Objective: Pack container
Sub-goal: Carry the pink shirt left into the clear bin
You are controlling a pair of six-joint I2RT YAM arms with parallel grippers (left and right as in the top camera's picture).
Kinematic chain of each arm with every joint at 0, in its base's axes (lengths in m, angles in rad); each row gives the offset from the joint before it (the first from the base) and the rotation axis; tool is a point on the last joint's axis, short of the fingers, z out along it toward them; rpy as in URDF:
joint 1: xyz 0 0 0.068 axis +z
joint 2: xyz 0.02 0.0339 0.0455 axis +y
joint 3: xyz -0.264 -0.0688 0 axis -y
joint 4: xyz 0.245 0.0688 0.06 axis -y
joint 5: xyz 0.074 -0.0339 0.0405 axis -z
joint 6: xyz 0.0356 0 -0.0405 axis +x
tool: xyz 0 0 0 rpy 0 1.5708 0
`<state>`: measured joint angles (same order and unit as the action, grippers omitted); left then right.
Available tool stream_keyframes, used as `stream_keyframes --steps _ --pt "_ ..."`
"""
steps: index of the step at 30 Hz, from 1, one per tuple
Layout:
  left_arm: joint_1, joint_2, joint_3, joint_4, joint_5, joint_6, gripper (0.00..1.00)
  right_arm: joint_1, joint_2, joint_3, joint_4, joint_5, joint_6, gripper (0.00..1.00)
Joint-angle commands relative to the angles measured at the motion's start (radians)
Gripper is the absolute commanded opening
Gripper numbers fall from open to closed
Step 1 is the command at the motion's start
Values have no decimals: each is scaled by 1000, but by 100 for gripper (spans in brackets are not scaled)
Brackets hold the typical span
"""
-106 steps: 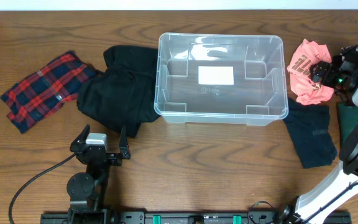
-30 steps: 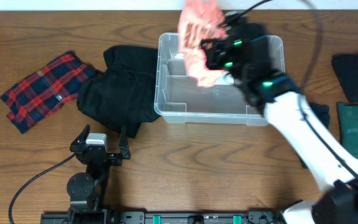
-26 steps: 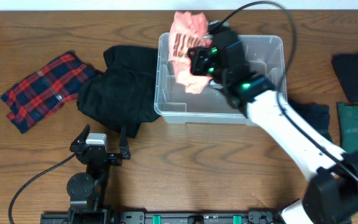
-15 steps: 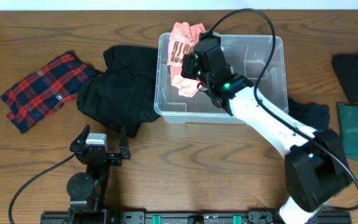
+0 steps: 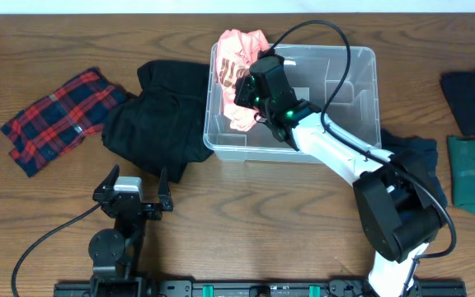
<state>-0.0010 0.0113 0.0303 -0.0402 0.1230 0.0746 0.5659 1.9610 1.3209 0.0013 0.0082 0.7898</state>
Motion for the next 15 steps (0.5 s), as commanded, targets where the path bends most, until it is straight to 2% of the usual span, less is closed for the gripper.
stream_keyframes --steps 1,15 --pt "3 0 -26 -18 -1 -9 98 8 16 7 -2 -35 24 1" --pt "3 0 -26 -18 -1 -9 98 33 16 6 -43 -40 25 1"
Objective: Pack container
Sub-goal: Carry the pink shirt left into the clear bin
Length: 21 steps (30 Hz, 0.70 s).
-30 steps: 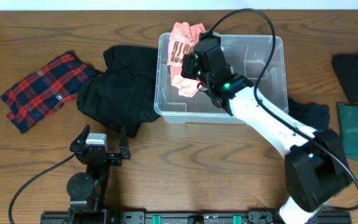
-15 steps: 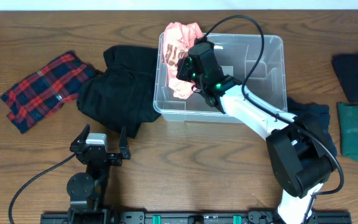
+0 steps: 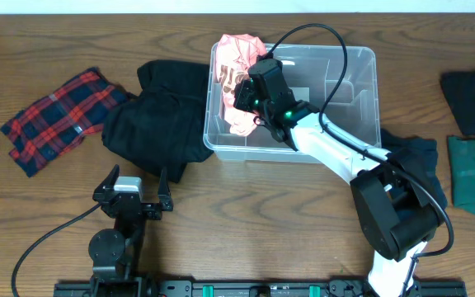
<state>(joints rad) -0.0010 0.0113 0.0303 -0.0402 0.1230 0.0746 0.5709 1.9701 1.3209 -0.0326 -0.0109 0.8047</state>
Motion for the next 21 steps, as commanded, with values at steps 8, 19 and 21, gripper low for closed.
stream_keyframes --steps 8,19,21 --pt "3 0 -26 -18 -1 -9 98 44 7 6 -37 -24 11 1" --pt "3 0 -26 -18 -1 -9 98 42 7 7 -37 28 10 7" --pt "3 0 -26 -18 -1 -9 98 42 7 6 -34 41 10 12"
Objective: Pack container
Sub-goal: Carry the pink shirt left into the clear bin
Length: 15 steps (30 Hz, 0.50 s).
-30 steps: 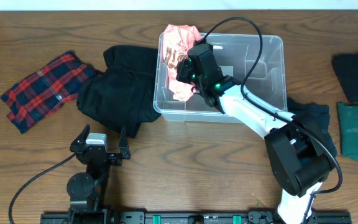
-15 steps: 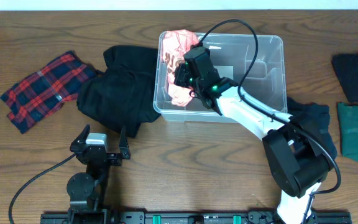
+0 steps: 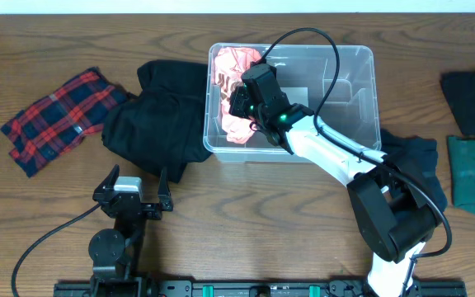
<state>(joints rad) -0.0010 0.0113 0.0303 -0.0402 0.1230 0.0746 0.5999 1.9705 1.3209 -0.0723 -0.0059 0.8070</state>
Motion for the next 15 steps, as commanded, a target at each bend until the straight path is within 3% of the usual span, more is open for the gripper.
stream_keyframes --steps 1,3,5,12,15 --pt "3 0 -26 -18 -1 -9 98 13 7 6 5 37 7 18" --pt "3 0 -26 -18 -1 -9 98 11 7 6 5 37 -3 47" --pt "3 0 -26 -18 -1 -9 98 9 7 6 5 37 -29 65" --pt "3 0 -26 -18 -1 -9 98 8 6 6 24 126 -322 90" --pt "3 0 -26 -18 -1 -9 98 0 5 7 45 132 -420 92"
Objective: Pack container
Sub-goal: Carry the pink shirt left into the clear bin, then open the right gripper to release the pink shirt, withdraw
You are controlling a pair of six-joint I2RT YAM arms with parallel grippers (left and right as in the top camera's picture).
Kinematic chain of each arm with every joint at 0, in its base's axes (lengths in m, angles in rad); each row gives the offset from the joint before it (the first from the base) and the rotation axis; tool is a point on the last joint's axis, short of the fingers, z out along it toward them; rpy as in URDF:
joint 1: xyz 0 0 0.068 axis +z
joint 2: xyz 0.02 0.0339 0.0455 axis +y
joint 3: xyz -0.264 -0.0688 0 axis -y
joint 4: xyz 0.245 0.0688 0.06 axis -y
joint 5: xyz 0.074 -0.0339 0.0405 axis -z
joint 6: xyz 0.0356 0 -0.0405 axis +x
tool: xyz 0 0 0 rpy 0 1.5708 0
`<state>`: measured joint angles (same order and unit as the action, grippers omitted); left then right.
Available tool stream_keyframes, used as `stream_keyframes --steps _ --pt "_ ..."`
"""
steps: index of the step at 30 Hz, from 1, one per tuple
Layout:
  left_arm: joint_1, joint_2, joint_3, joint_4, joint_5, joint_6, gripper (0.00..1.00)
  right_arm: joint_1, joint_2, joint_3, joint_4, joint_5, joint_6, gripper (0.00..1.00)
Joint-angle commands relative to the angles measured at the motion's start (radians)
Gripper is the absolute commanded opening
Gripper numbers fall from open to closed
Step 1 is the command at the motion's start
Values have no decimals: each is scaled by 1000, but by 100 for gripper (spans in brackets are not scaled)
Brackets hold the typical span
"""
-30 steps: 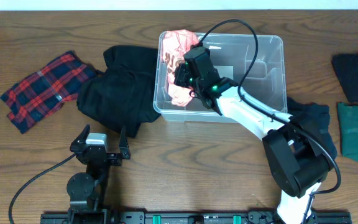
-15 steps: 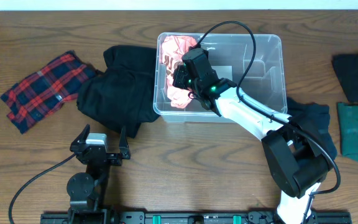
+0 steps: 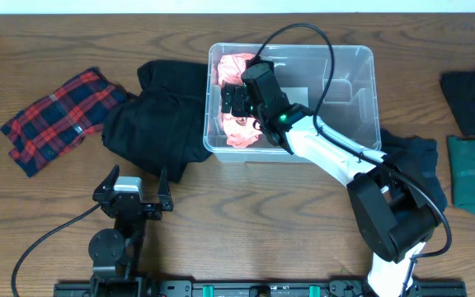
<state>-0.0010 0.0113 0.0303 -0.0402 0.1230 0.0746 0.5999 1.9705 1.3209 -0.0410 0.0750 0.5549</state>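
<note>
A clear plastic container point(image 3: 353, 91) stands at the back middle of the table. A pink garment point(image 3: 234, 68) lies crumpled in its left part, inside the walls. My right gripper point(image 3: 232, 101) reaches down into that left part and sits on top of the pink garment; its fingers look spread, open. The right arm stretches across the container from the front right. My left gripper point(image 3: 132, 188) rests at the front left, open and holding nothing, far from the container.
A black garment point(image 3: 151, 115) lies against the container's left wall. A red and blue plaid cloth point(image 3: 56, 120) is at far left. A dark blue garment point(image 3: 415, 157), a navy one point(image 3: 471, 99) and a green folded cloth point(image 3: 474, 173) lie at right.
The right gripper has shifted slightly left and lower in the container and now looks open. The pink garment lies flatter in the left part.
At first the right gripper held the pink garment over the container's back left rim, part of it hanging outside. Then garment and gripper were lower and further inside. Now the garment lies wholly within the left part, gripper on top. The left arm stayed parked.
</note>
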Motion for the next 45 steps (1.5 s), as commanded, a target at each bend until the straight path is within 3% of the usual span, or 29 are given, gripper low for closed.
stream_keyframes --steps 1,8,10,14,16,32,40,45 --pt "3 0 -26 -18 -1 -9 98 -1 4 7 25 49 -199 91" --pt "3 0 -26 -18 -1 -9 98 -1 -47 7 63 49 -354 75" --pt "3 0 -26 -18 -1 -9 98 -2 -53 7 68 50 -386 67" --pt "3 0 -26 -18 -1 -9 98 -6 -46 7 68 61 -408 39" --pt "3 0 -26 -18 -1 -9 98 -11 -36 7 71 60 -408 36" --pt "3 0 -26 -18 -1 -9 98 -28 167 7 173 14 -407 37" --pt "3 0 -26 -18 -1 -9 98 -35 18 7 186 15 -441 49" --pt "3 0 -26 -18 -1 -9 98 -64 -161 7 98 15 -440 52"
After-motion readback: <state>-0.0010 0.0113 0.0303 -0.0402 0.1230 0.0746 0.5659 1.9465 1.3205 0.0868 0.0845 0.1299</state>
